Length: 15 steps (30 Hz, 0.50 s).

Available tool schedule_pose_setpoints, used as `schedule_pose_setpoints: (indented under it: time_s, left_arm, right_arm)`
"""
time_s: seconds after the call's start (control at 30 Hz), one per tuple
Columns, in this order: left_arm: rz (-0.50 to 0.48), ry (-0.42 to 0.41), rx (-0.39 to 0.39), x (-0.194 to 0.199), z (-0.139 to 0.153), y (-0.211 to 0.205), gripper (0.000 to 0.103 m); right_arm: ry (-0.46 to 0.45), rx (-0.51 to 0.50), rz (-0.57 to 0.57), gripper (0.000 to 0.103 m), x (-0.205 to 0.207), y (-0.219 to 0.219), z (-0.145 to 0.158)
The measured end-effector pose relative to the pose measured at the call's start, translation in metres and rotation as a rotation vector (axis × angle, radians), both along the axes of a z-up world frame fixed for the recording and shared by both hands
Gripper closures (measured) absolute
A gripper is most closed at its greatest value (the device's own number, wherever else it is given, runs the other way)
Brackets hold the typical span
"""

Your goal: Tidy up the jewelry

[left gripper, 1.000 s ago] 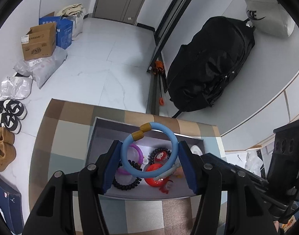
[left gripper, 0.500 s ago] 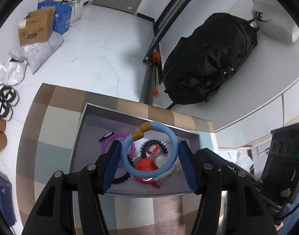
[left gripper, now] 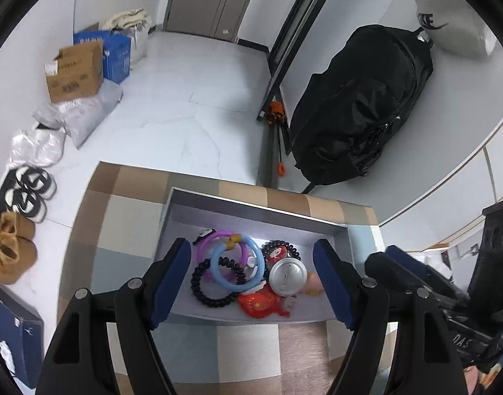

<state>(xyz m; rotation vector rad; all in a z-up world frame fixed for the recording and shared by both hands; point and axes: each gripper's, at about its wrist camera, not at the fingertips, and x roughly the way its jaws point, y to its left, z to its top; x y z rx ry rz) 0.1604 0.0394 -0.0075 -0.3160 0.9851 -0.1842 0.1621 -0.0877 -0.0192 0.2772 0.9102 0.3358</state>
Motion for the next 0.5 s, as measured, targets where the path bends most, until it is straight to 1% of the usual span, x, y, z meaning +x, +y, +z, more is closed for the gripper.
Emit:
schedule_pose_setpoints:
  time_s: [0.03, 0.07, 0.2, 0.27, 0.33, 0.5]
  left_arm:
    - [0.005, -0.006, 0.013, -0.002, 0.002, 0.000, 0.030]
    - [0.006, -0.017, 0.028, -0.004, 0.004, -0.001, 0.030]
    - [0.015, -0.073, 0.071, -0.018, 0.016, 0.001, 0.029]
    - [0.031, -0.095, 0.086, -0.025, 0.021, 0.002, 0.022]
    - [0.053, -0.135, 0.103, -0.035, 0.027, 0.002, 0.021]
    - [0.062, -0.209, 0.152, -0.059, 0.038, -0.004, 0.018]
  right_arm:
    - [-0.003, -0.007, -0.010, 0.006, -0.001, -0.002, 0.000]
    - [-0.007, -0.004, -0.018, 0.004, -0.003, -0.003, 0.001]
    - [-0.034, -0.011, -0.008, 0.003, -0.011, -0.005, 0.005]
    - [-0.073, -0.021, 0.010, 0.002, -0.019, -0.004, 0.011]
    - [-0.106, -0.014, 0.019, 0.000, -0.028, -0.003, 0.018]
    - [-0.174, 0.014, 0.044, 0.000, -0.052, -0.004, 0.031]
